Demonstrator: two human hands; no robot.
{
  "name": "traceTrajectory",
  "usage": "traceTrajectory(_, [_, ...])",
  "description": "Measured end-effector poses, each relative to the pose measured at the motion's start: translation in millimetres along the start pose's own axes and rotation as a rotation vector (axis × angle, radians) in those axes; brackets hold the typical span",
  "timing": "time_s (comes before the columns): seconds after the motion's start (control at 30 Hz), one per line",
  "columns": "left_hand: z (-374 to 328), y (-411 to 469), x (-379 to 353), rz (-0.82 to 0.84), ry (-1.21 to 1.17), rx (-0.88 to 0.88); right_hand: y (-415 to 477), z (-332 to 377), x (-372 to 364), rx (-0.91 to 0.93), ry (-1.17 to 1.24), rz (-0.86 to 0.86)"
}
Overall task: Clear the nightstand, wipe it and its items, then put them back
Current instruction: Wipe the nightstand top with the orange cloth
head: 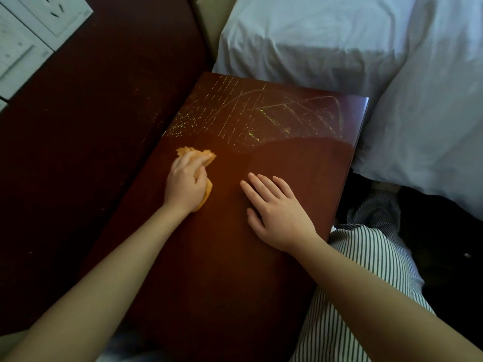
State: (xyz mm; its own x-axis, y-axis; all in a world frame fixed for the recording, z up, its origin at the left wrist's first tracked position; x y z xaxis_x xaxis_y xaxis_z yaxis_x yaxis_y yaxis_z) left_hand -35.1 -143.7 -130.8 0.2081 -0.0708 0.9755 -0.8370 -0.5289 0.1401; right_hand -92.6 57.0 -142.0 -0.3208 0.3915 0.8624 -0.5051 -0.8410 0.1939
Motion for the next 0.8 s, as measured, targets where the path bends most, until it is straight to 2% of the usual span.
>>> traceTrajectory(0.1, [-12.0,22.8,-4.2,-0.027,0.018,0.149,0.3,-0.4,-0.2,0.009,-0.001,-0.015])
traceTrajectory(0.17, [-25.8,32.8,-7.4,-0.038,0.013,0.168,0.0,-0.7,0.0,0.009,-0.003,-0.017])
traceTrajectory(0.23, [-34.2,32.6,-9.4,-0.008,0.009,0.117,-0.4,-1.0,0.0,0.006,-0.008,-0.016])
traceTrajectory(0.37, [-29.4,1.1,-4.4,0.07,-0.033,-0.163,-1.1,-0.6,0.1,-0.002,-0.019,0.003])
traceTrajectory(0.43, [-16.9,-10.4,0.2,0.06,-0.038,-0.195,-1.1,-0.4,0.5,0.001,-0.023,-0.003])
traceTrajectory(0.53, [-4.7,-4.8,0.2,0.019,0.002,-0.038,-0.9,-0.3,1.1,0.001,-0.024,-0.015])
traceTrajectory(0.67, [-22.8,21.5,-7.0,-0.032,0.013,0.159,-0.8,0.1,0.0,-0.012,-0.017,-0.024])
traceTrajectory(0.8, [-53.6,32.3,-12.2,-0.032,-0.011,0.186,-2.1,1.3,1.2,-0.028,-0.005,-0.019])
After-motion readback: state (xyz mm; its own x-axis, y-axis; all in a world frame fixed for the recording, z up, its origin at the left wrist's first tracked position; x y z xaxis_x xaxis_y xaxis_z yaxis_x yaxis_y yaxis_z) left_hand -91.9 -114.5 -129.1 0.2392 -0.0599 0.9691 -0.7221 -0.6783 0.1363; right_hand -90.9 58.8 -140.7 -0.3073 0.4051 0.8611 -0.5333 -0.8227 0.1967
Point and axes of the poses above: each hand's wrist, its own y-axis towards the middle knuckle, its own x-axis out of the back of the hand, z = x × y, the point moved 2 cm from there along y, towards the middle knuckle, and after that the axes turned 11 degrees about y, right-handed, at the moved point
